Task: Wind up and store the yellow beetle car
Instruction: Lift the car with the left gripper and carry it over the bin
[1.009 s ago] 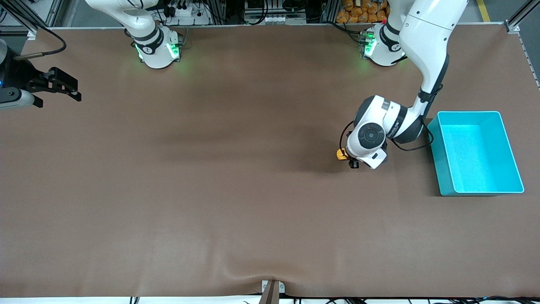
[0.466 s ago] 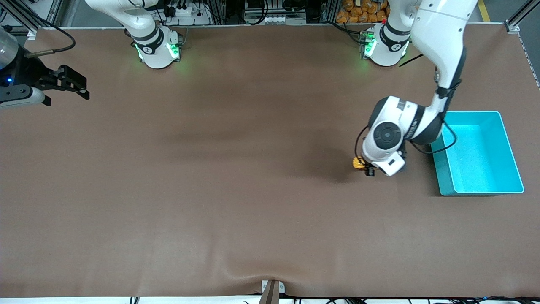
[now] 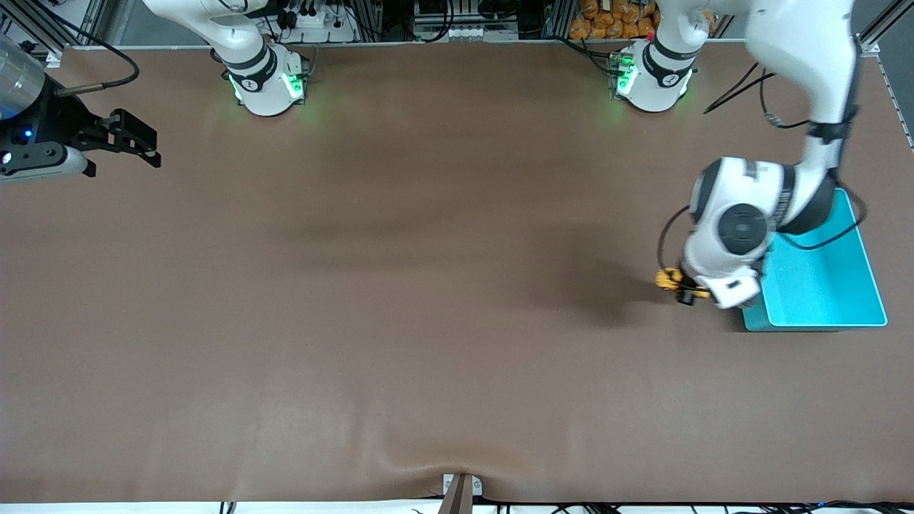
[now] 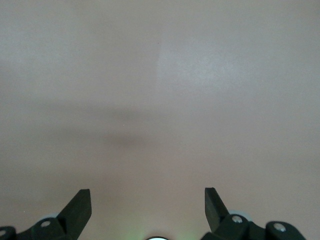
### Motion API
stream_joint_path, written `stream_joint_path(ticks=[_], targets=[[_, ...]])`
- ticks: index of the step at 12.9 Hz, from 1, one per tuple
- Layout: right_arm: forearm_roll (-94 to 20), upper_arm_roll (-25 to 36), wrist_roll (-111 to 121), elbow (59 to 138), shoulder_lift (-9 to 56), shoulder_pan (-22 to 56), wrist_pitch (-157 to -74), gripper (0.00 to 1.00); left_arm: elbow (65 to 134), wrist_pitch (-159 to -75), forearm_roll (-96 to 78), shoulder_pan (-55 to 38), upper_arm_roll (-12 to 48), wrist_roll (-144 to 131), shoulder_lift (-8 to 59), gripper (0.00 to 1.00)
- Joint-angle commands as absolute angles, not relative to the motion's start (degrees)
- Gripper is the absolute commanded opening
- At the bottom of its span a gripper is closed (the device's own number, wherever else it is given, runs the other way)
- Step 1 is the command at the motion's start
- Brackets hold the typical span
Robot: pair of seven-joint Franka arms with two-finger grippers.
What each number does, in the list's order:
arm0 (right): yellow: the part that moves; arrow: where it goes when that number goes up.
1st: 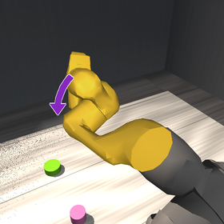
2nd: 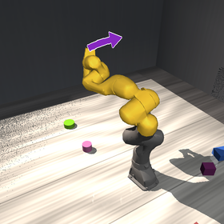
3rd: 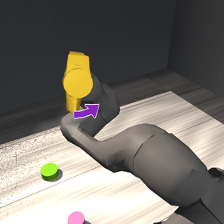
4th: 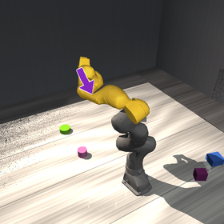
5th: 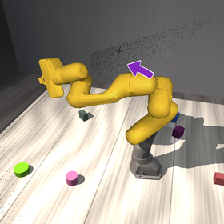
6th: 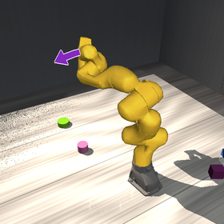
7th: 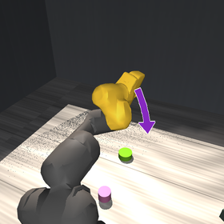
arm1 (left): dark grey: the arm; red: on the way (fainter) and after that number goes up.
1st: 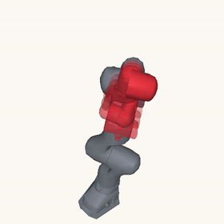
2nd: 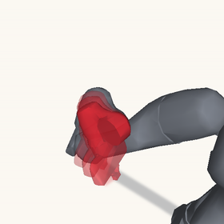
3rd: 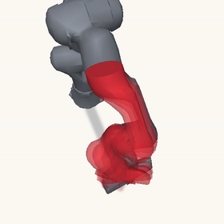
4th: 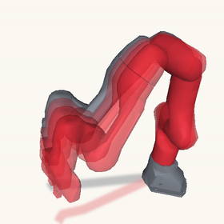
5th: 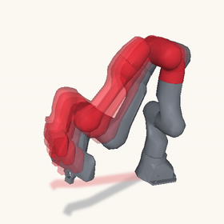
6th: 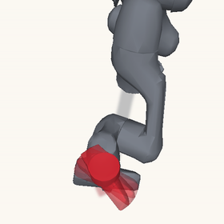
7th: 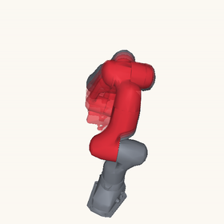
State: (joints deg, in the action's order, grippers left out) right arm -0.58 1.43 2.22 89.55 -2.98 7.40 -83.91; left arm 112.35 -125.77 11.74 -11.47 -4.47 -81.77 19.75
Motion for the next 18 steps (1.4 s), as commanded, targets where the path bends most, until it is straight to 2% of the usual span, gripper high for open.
stream_joint_path(ticks=[1, 6, 12, 18], targets=[[1.58, 1.58, 1.05, 89.91, -4.04, 7.74, -84.64, 1.00, 113.03, -124.45, 13.01, -5.04, -3.96, -69.92, 16.09, 0.06], [0.97, 3.33, 1.32, 90.00, -4.04, 7.56, -85.61, 1.00, 113.11, -124.45, 13.01, 4.20, -4.04, -49.87, 14.24, 0.06], [0.27, 5.01, 3.25, 90.35, -4.57, 4.83, -84.82, 1.00, 113.20, -125.59, 13.01, 15.02, -3.87, -23.58, 15.90, 0.06], [-2.63, 5.89, 5.19, 91.14, -5.36, 4.13, -84.38, 1.00, 113.64, -128.67, 13.01, 15.47, -3.52, -9.43, 19.51, 0.02]])
